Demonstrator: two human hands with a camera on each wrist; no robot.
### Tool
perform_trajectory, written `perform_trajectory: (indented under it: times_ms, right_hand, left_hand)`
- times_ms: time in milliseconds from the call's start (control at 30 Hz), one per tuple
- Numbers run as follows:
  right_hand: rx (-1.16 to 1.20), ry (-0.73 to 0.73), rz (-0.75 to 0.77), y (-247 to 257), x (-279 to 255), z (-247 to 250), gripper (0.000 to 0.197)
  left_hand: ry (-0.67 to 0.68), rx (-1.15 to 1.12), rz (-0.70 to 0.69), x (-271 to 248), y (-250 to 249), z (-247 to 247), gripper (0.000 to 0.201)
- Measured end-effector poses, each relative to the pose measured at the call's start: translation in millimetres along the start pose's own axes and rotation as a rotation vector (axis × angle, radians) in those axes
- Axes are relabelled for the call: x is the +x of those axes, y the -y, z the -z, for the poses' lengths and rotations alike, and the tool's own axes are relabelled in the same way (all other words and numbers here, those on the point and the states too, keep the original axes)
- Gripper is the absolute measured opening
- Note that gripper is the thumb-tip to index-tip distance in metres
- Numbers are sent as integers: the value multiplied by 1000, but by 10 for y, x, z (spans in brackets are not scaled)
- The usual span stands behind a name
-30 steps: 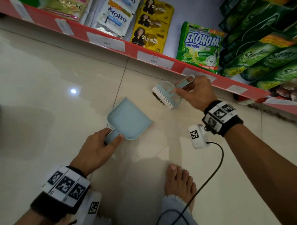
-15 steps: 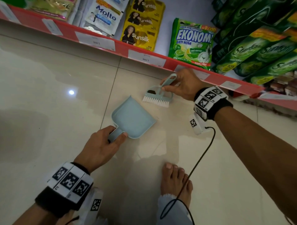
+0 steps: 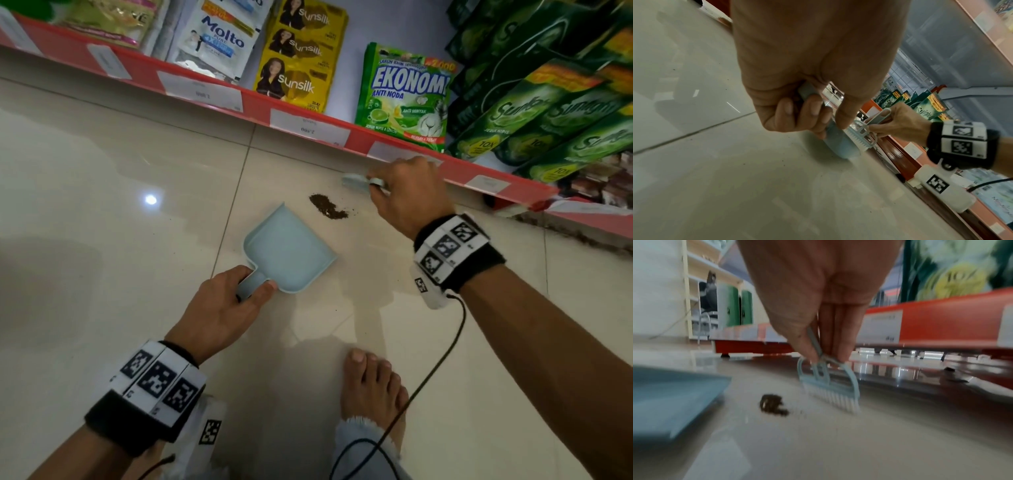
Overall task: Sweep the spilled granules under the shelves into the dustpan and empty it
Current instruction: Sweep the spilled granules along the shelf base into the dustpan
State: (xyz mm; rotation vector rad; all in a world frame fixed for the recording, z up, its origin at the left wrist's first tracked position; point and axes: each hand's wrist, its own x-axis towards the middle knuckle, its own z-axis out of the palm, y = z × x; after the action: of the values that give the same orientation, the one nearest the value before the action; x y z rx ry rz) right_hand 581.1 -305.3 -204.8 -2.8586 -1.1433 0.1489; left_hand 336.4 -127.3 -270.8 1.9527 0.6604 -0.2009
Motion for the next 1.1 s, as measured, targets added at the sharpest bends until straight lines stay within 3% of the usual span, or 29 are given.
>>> perform_trajectory:
  times_ms: [133,300,433,667,800,967,1100]
  right_hand:
    - [24,-18,6,159,28,-233,23]
    - [135,103,209,134,-41,-233,22]
    - [242,91,313,-50,-182,-48,18]
    - [296,-74,287,85,30,-35,19]
    - [341,41,365,221,105,-118,24]
    - [240,176,397,-125,0,-84,28]
    - [266,79,342,-379,-159,-44,26]
  left_hand:
    - [-7,16,-5,16,-16,-2,35]
    - [-18,39,4,21,8,29,35]
    - [-29,33,12,42,23,38,35]
    - [-2,67,18,76,-36,7,36]
    - [5,67,31,44,-38,41,38]
    - [-20,55,58,-28,7,132,40]
    - [-32,49,77,-31,41,161,42]
